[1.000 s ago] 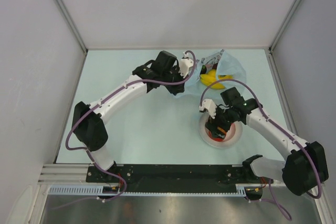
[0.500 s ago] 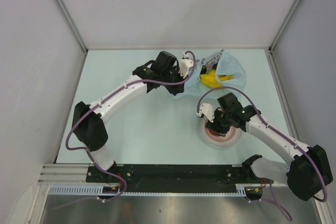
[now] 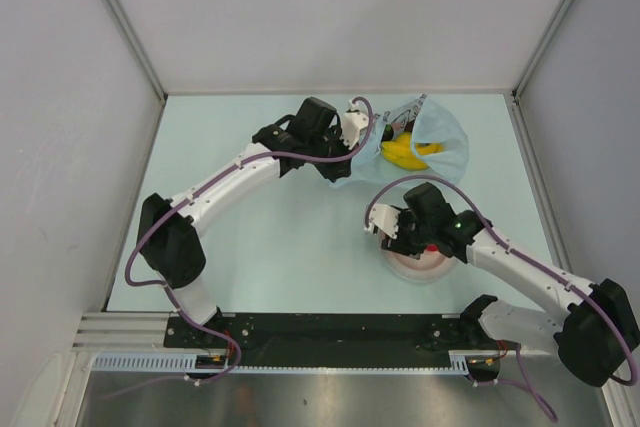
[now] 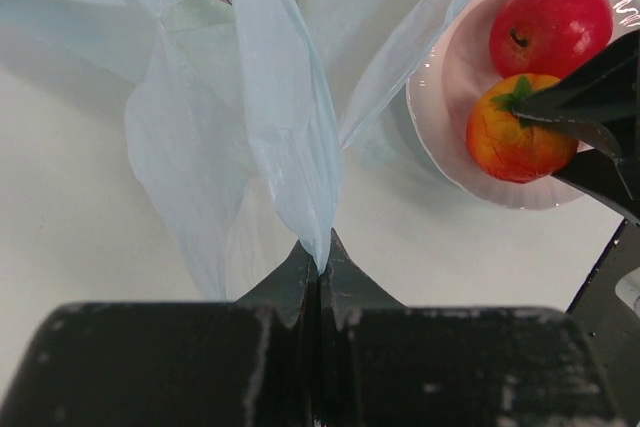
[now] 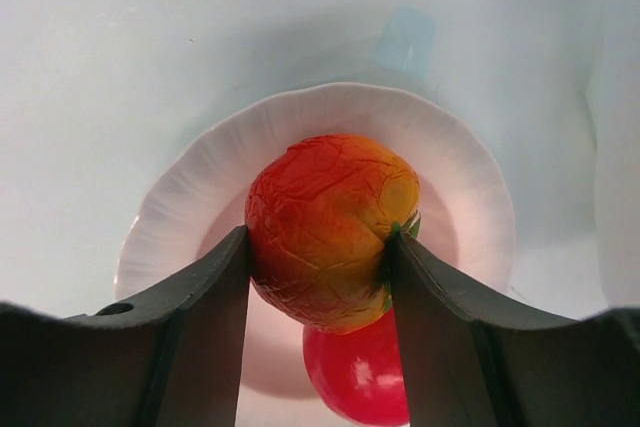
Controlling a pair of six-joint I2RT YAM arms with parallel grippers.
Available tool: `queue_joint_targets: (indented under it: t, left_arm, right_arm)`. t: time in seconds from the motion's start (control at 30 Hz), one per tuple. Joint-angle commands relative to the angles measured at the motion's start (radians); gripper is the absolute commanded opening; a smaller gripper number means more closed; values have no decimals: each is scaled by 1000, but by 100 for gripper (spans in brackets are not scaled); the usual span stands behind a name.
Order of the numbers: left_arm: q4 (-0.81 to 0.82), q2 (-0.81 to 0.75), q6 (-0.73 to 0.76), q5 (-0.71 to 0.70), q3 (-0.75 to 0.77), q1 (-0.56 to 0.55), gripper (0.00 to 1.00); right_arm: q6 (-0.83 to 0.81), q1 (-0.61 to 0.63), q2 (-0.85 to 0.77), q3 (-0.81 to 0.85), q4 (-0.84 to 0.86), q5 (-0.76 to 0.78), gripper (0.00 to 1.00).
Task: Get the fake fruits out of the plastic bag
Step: Adjust the fake fruit on the plate, then take out the fake fruit from the plastic bag.
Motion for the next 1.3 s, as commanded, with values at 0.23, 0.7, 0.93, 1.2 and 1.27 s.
queue_joint_targets:
  t: [0.23,0.7,0.93,1.2,1.27]
  left_arm:
    - [11,-9,4,27,17,2,0]
    - [0,-14,-10,47,27,10,0]
    - [6,-54,-1,60,-3,11,0]
    - [6,-78,16,24,-29,10,0]
    - [6,-80,19,11,-29,10,0]
  right_arm:
    - [41,4,-56,16,99,68,92]
    - [259,-191,162,319,306,-1,72]
    - [161,-218,444,382,504,145,59]
    - [74,-272,623,471,598,206,62]
    - [49,-292,651,482,602,200,62]
